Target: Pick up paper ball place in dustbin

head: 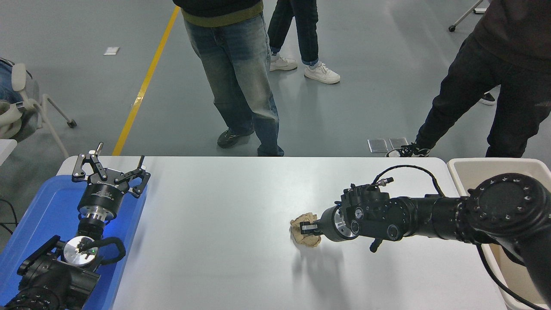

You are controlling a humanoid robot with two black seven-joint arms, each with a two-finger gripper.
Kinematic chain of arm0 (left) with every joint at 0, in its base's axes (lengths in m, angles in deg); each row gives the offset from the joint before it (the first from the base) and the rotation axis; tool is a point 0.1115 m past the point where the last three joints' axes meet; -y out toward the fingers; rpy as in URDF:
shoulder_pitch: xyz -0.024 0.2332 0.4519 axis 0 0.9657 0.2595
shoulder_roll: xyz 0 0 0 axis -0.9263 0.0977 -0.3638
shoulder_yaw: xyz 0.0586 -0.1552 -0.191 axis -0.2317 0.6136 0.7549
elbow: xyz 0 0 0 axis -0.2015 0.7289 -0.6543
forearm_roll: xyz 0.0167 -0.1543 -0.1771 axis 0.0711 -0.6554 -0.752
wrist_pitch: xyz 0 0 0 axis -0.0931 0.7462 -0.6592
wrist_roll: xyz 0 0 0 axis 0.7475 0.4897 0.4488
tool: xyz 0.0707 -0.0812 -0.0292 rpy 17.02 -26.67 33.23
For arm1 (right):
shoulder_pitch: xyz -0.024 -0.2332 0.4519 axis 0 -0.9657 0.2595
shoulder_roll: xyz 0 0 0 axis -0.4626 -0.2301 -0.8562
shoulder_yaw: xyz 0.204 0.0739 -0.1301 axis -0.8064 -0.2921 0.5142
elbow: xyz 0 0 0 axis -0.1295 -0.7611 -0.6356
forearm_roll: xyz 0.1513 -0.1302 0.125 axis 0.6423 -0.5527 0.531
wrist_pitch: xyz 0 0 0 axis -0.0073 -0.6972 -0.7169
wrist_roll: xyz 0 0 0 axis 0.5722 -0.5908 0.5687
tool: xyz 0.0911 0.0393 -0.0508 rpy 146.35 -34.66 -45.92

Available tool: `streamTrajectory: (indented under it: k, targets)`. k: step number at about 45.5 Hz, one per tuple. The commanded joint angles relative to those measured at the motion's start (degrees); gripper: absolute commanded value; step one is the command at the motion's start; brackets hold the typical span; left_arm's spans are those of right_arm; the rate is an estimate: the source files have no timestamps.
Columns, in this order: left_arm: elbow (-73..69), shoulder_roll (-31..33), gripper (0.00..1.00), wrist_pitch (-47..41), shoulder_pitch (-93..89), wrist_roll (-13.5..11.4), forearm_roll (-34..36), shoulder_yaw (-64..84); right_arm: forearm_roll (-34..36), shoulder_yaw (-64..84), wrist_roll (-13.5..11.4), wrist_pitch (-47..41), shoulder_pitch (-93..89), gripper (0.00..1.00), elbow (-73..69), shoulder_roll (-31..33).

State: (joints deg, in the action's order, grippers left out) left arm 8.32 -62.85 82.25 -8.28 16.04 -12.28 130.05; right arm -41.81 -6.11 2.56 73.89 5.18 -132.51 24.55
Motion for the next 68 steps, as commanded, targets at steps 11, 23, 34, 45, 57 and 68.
streamTrajectory:
  k: [11, 23, 34, 45, 57, 68]
  targets:
    - [0.0, 0.0, 0.99, 0.0, 0.09, 0.18, 0.0, 0.0, 5.38, 10.71, 1.02, -7.31, 25.07, 0.0, -20.1, 4.73]
    - [0.0, 0.0, 0.99, 0.0, 0.09, 0.18, 0.0, 0.0, 9.69, 20.73, 2.08, -22.16, 58.47, 0.0, -35.58, 15.91]
    - [0.0, 0.0, 0.99, 0.0, 0.09, 0.0, 0.0, 0.0, 10.75, 22.23, 2.43, -33.95, 74.66, 0.0, -35.84, 19.07]
    - [-0.09, 0.0, 0.99, 0.0, 0.09, 0.0, 0.0, 0.0, 10.75, 25.47, 2.43, -33.95, 79.06, 0.0, -35.84, 19.16]
    - [-0.09, 0.0, 0.99, 0.0, 0.09, -0.09, -0.09, 0.09, 8.21, 33.29, 2.34, -33.95, 77.57, 0.0, -34.0, 23.45]
    - [-0.09, -0.09, 0.99, 0.0, 0.09, -0.09, -0.09, 0.09, -6.12, 35.67, 2.34, -29.65, 67.12, 0.0, -26.18, 37.69]
